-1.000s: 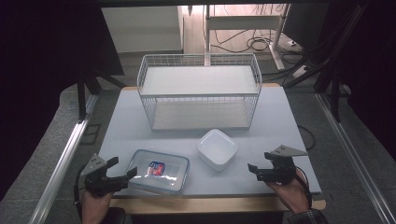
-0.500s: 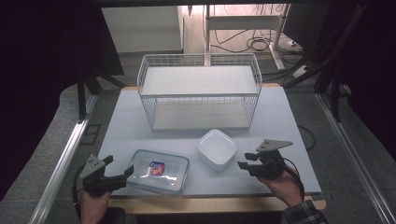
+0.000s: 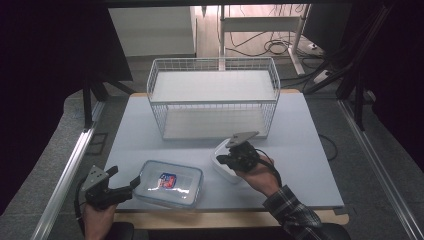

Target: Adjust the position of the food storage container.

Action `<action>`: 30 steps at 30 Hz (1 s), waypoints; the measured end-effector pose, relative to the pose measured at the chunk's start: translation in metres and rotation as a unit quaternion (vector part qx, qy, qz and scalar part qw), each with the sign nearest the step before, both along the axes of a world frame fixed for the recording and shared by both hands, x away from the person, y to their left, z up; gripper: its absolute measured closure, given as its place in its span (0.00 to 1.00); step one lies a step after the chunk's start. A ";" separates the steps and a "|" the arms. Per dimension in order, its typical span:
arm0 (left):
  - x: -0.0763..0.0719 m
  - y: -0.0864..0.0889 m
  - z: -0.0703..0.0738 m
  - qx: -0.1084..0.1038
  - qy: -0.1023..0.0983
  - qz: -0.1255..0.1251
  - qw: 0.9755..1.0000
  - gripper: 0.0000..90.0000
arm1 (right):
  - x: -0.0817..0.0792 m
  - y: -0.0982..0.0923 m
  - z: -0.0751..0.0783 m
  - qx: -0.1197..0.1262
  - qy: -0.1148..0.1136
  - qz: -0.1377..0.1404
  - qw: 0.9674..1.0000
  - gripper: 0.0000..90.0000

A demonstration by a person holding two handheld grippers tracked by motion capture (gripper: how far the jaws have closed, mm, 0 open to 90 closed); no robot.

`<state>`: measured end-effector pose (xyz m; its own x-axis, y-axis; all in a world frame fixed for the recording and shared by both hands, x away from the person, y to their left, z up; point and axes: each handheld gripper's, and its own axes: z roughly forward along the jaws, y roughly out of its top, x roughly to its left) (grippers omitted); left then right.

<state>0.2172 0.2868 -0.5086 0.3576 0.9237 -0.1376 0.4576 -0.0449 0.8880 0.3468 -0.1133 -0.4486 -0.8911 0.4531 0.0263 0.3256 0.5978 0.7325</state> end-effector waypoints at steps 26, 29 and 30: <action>0.001 0.001 -0.002 -0.008 0.010 -0.007 1.000 0.08 | 0.010 0.029 -0.022 -0.091 0.013 -0.005 0.996 0.99; 0.001 0.001 -0.002 -0.009 0.013 -0.009 1.000 0.08 | 0.002 0.014 -0.021 -0.088 0.012 -0.014 0.996 0.99; 0.001 0.000 -0.002 -0.011 0.014 -0.010 1.000 0.08 | 0.001 0.010 -0.021 -0.086 0.012 -0.016 0.996 0.99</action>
